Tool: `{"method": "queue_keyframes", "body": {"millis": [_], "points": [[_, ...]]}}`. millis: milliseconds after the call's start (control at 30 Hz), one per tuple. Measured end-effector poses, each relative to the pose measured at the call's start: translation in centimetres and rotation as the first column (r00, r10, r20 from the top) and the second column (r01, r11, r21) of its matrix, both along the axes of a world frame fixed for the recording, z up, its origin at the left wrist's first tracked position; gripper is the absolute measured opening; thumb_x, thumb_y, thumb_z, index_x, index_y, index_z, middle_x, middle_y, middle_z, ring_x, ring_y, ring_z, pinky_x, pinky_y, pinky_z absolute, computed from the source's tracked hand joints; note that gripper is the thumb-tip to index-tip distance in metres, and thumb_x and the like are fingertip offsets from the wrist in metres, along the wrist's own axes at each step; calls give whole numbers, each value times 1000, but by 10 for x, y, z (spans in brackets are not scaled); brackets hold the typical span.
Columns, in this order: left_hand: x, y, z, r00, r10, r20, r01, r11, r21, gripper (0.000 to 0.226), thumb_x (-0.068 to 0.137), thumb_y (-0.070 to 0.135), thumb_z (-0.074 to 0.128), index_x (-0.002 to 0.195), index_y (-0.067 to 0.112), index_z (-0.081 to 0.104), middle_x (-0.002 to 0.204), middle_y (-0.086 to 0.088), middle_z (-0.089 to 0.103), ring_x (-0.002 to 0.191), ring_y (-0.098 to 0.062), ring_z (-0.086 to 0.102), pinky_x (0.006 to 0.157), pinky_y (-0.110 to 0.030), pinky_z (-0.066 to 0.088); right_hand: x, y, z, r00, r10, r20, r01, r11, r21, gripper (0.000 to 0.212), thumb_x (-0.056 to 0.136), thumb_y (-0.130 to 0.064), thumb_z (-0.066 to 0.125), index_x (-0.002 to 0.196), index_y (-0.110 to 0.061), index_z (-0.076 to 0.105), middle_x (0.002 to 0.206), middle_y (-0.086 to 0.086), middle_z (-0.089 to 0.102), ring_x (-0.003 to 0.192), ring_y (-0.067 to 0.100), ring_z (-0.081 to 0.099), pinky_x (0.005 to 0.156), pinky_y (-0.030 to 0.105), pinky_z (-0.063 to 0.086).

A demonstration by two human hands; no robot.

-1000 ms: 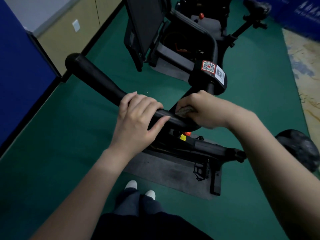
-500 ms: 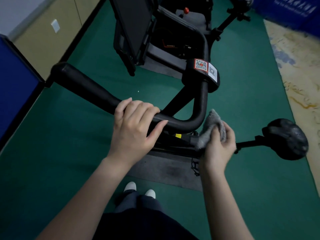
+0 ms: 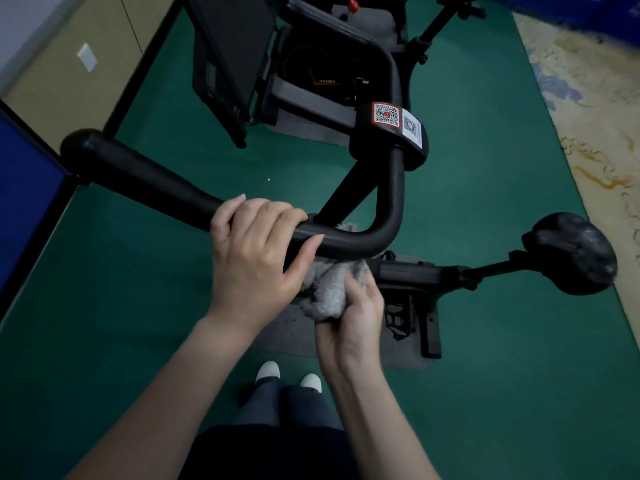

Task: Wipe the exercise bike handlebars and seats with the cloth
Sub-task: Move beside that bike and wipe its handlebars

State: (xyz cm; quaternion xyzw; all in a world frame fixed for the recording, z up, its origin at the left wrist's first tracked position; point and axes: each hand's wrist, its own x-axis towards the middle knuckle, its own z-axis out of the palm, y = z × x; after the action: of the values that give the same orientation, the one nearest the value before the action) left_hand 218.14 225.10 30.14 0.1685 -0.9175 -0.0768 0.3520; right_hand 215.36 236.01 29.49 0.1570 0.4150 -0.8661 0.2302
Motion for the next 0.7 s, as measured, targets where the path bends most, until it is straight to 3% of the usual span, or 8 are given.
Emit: {"method": "queue_keyframes", "body": {"millis": [133,267,400,500,600,700], "points": [[1,0,2,1000,-11,16,11,1000,-5,29,96,39,50,99,15,65,99,1,65,102,-18,53,106,-34,23,-2,4,2,1000,21,-2,-21,999,25,32,91,8,44,122,6,54,99,16,63,87,24,60,80,37,47],[2,2,5,1000,-1,23,1,1000,7,28,95,38,52,99,14,66,98,0,66,101,-20,56,107,-37,23,-18,21,3,997,-58,-43,60,998,36,31,92,5,46,122,5,55,107,18,65,93,24,63,87,34,51],[-4,11,9,999,42,29,-42,999,-1,29,95,39,53,98,13,67,97,-1,65,101,-21,56,109,-40,21,-19,23,-3,993,90,-78,-84,993,77,21,94,4,46,111,5,57,88,10,66,79,20,62,71,29,52],[-16,28,13,999,40,37,-40,999,-9,30,95,38,53,98,13,69,96,0,66,99,-21,58,110,-41,21,-27,32,-4,982,175,-69,-169,982,84,24,93,5,48,115,6,57,90,11,67,80,20,64,72,30,53],[-28,44,15,998,33,56,-33,999,7,31,94,38,53,99,12,70,96,0,67,98,-21,60,110,-42,23,-47,44,-6,994,43,-103,-16,968,250,21,91,6,53,109,-2,58,95,12,65,87,20,62,81,33,51],[-38,56,14,995,56,79,-56,998,1,30,94,38,53,99,13,70,96,0,68,96,-21,61,110,-43,24,-66,52,-3,938,-7,-347,166,888,430,22,88,7,57,100,-12,58,98,11,65,87,11,63,81,24,52]]}}
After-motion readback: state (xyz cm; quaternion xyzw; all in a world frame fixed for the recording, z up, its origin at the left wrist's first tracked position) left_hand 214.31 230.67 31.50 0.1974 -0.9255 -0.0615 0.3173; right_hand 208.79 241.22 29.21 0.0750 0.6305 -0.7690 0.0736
